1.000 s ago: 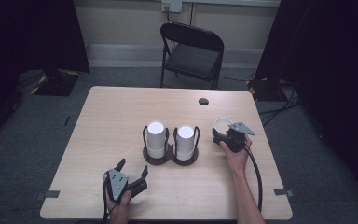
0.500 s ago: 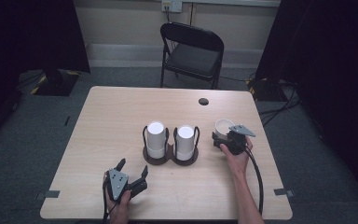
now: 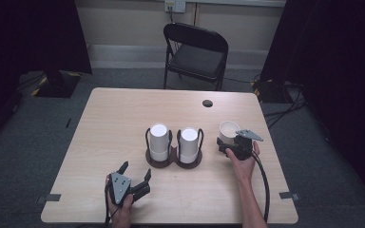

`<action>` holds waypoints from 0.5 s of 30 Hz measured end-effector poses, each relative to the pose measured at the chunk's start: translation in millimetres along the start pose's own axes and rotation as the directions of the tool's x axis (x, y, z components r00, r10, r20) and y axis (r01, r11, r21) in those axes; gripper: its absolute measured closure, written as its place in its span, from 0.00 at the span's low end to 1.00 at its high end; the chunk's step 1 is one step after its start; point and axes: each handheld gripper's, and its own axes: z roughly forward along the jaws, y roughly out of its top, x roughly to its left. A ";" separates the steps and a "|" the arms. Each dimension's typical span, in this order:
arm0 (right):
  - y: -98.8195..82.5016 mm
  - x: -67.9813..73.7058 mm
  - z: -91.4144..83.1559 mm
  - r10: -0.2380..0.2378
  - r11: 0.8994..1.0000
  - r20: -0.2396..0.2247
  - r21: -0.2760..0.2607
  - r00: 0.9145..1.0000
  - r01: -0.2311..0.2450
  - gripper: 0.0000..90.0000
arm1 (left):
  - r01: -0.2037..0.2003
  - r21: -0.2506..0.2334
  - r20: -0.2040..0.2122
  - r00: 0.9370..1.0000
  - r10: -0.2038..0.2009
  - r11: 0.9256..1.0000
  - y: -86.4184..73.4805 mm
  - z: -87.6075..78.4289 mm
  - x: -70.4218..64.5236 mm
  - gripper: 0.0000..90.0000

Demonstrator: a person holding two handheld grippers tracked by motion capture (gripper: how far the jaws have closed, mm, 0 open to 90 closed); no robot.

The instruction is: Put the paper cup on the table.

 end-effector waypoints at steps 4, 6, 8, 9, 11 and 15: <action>0.1 2.3 -5.7 -0.011 1.000 0.001 -0.013 1.000 0.011 0.15 | -0.002 0.001 -0.006 1.000 0.002 1.000 0.1 0.3 -0.5 0.18; -0.4 2.3 -8.1 -0.008 1.000 0.005 -0.018 1.000 0.008 0.15 | -0.001 0.001 -0.006 1.000 0.001 1.000 0.1 0.3 -0.4 0.18; -1.1 1.5 -10.3 -0.004 1.000 0.007 -0.021 1.000 0.004 0.15 | 0.002 0.001 -0.009 1.000 -0.002 1.000 0.1 0.5 -0.2 0.18; -1.2 1.6 -11.3 -0.002 1.000 0.011 -0.019 1.000 0.003 0.15 | 0.002 0.003 -0.010 1.000 -0.002 1.000 0.2 0.7 -0.3 0.18; -0.9 1.8 -13.3 0.002 1.000 0.014 -0.021 1.000 -0.002 0.15 | 0.004 0.007 -0.014 1.000 -0.004 1.000 0.3 0.9 -0.6 0.18; 0.5 3.1 -21.0 0.017 0.999 0.009 -0.047 1.000 -0.016 0.15 | 0.009 0.010 -0.018 1.000 -0.009 1.000 0.5 1.3 -0.1 0.18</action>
